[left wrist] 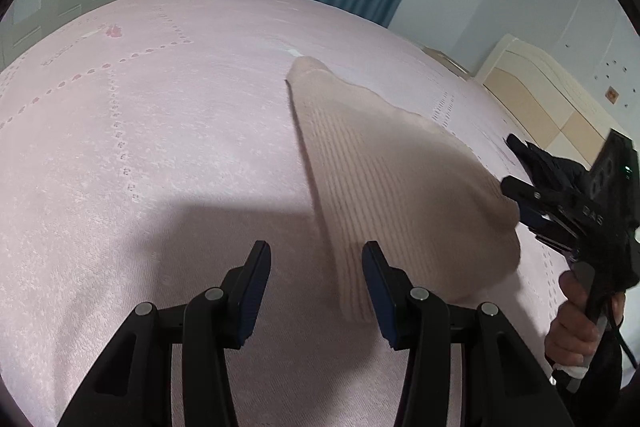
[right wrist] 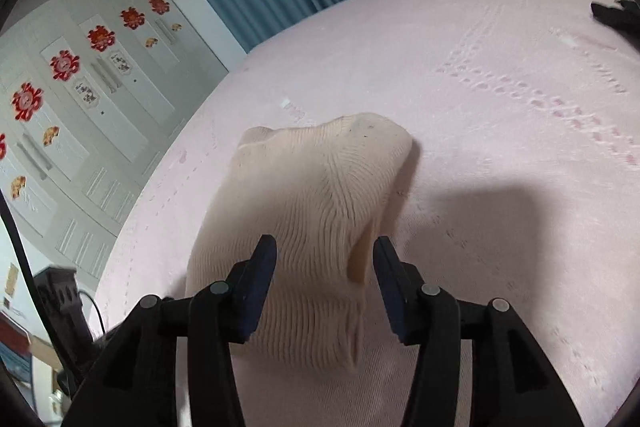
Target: Fold small clothes
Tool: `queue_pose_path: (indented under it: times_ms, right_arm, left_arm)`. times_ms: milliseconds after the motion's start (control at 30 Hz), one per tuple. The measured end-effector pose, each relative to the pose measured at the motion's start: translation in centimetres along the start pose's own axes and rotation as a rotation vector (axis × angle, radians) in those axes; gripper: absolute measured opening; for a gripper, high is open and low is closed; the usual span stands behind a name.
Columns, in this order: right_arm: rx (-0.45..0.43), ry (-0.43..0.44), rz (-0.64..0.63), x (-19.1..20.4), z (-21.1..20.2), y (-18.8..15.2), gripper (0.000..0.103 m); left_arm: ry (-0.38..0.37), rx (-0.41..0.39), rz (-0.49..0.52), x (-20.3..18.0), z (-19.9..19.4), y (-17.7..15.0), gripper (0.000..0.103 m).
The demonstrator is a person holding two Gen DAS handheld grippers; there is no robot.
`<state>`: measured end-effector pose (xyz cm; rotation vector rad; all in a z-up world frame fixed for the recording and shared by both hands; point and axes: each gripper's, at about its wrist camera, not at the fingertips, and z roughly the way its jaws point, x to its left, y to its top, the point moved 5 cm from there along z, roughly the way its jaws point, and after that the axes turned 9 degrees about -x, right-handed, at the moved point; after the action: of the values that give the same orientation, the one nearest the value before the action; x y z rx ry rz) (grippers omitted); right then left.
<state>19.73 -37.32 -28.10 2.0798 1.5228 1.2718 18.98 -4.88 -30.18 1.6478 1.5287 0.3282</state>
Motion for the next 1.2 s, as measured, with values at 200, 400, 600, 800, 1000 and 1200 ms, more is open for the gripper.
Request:
queue_pose_path:
  times_ms: [200,400,600,800,1000,1200]
  right_arm:
    - [0.056,-0.057,0.058,-1.7,3.3,1.0,0.05]
    - [-0.005,0.019,-0.012,-0.6,3.4,2.3,0.013]
    - [-0.058,-0.058,-0.063,-0.7,3.1,2.5,0.012]
    - [-0.022,-0.16,-0.104,-0.9,4.2,1.8,0.018]
    - [-0.066,-0.181,-0.116,-0.4,1.5,1.8,0.033]
    - [-0.038,-0.199,-0.176,0.1,1.1,0.3,0.041]
  left_arm:
    - [-0.001,-0.009,-0.043,1.1,0.6,0.8,0.045]
    - [0.007,-0.01,-0.046,1.4,1.2,0.9,0.045]
    - [0.031,-0.013,-0.013,0.7,1.7,0.8,0.045]
    - [0.028,-0.01,-0.023,0.5,1.8,0.8,0.045]
    - [0.03,-0.014,-0.041,0.8,1.7,1.0,0.046]
    - [0.029,-0.01,-0.06,0.7,1.8,1.3,0.047]
